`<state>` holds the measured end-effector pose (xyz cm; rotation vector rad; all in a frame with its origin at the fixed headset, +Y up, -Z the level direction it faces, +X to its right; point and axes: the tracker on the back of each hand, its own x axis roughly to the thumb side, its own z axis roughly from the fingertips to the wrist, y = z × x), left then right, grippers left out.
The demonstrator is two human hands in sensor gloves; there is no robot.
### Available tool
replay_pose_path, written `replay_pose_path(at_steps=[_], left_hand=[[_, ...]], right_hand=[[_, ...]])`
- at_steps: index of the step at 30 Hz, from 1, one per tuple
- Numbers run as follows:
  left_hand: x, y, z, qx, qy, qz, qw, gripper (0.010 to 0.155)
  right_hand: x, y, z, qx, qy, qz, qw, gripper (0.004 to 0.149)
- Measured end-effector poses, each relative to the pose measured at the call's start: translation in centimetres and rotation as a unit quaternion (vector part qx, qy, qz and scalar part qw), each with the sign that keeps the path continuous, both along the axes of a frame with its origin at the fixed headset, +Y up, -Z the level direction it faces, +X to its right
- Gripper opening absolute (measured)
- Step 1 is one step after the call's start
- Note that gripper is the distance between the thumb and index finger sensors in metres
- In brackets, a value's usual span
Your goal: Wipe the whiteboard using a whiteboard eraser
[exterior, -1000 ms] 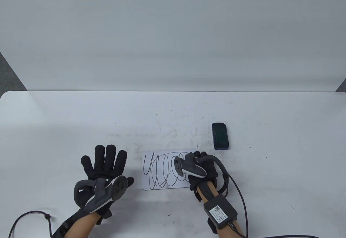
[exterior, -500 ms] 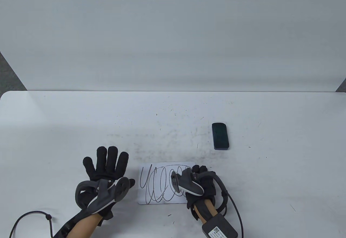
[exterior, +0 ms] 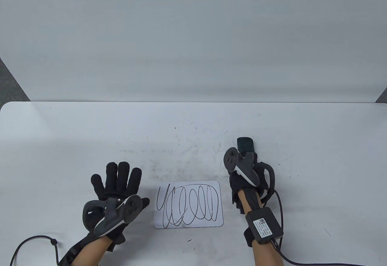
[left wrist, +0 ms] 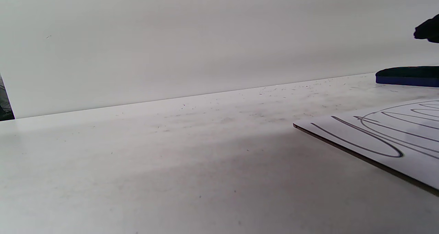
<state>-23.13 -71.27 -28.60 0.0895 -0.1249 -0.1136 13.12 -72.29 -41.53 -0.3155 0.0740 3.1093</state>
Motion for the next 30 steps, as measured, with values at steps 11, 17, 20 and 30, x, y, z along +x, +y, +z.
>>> replay_pose_path(at_steps=[11, 17, 20, 30], left_hand=[[-0.4, -0.6, -0.5, -0.024, 0.007, 0.009, 1.0, 0.094], [-0.9, -0.9, -1.0, -0.036, 0.014, 0.022, 0.999, 0.094], [-1.1, -0.8, -1.0, -0.037, 0.011, 0.033, 0.999, 0.094], [-1.1, -0.7, -0.8, -0.03, 0.015, 0.03, 0.999, 0.094]], right_hand=[[3.3, -4.2, -3.6, -0.084, -0.144, -0.061, 0.984, 0.102], [4.7, -5.6, -3.5, -0.103, -0.167, -0.091, 0.976, 0.1], [4.5, -5.8, -3.8, -0.093, -0.169, -0.076, 0.978, 0.098], [4.1, -6.1, -4.3, -0.091, -0.184, -0.094, 0.974, 0.097]])
